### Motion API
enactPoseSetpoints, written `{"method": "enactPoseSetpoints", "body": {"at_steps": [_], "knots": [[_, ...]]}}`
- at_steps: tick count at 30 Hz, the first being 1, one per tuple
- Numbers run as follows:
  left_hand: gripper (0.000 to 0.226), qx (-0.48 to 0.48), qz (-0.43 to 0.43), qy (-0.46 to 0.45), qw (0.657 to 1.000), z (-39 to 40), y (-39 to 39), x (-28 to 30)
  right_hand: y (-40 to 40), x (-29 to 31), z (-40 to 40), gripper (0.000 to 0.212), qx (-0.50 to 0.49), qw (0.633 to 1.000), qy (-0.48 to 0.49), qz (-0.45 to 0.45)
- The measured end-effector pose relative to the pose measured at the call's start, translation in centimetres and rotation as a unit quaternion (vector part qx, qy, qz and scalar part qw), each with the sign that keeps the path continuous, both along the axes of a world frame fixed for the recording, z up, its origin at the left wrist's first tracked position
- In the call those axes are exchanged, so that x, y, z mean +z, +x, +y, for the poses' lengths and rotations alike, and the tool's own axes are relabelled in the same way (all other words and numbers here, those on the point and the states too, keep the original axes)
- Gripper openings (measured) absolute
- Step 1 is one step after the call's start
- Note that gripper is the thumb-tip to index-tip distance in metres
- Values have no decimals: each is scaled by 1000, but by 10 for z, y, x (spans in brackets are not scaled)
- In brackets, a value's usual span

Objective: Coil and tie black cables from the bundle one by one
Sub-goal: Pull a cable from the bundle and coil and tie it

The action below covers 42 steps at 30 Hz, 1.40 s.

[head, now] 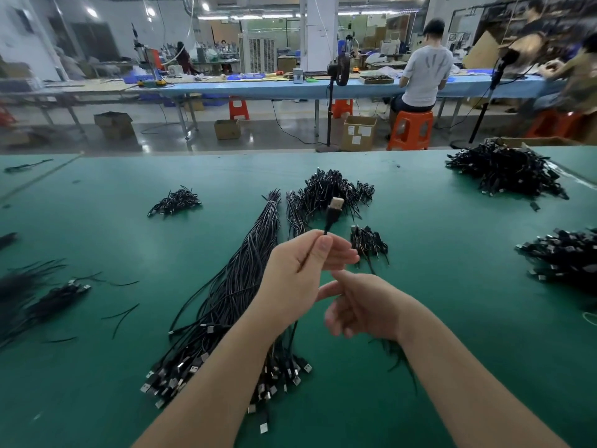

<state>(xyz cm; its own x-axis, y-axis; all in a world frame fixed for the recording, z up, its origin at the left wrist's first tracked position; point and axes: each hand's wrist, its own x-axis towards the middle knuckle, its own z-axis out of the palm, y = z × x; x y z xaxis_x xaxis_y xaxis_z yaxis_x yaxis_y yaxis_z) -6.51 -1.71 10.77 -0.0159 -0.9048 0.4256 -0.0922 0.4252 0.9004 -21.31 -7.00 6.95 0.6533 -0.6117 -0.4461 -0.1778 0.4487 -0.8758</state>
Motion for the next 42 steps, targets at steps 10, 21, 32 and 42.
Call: {"method": "enactPoseSetpoints", "body": {"at_steps": [10, 21, 32, 42], "knots": [[29, 5, -44, 44, 998, 6, -11, -7, 21, -23, 14, 44, 2, 982, 44, -185], [39, -2, 94, 168, 981, 39, -19, -55, 9, -8, -13, 46, -172, 973, 7, -151], [38, 202, 158, 159, 953, 25, -33, -72, 30, 20, 4, 78, -229, 962, -105, -107], [38, 252, 352, 218, 875, 2, -13, -71, 42, 11, 26, 25, -222, 955, -87, -175]]}}
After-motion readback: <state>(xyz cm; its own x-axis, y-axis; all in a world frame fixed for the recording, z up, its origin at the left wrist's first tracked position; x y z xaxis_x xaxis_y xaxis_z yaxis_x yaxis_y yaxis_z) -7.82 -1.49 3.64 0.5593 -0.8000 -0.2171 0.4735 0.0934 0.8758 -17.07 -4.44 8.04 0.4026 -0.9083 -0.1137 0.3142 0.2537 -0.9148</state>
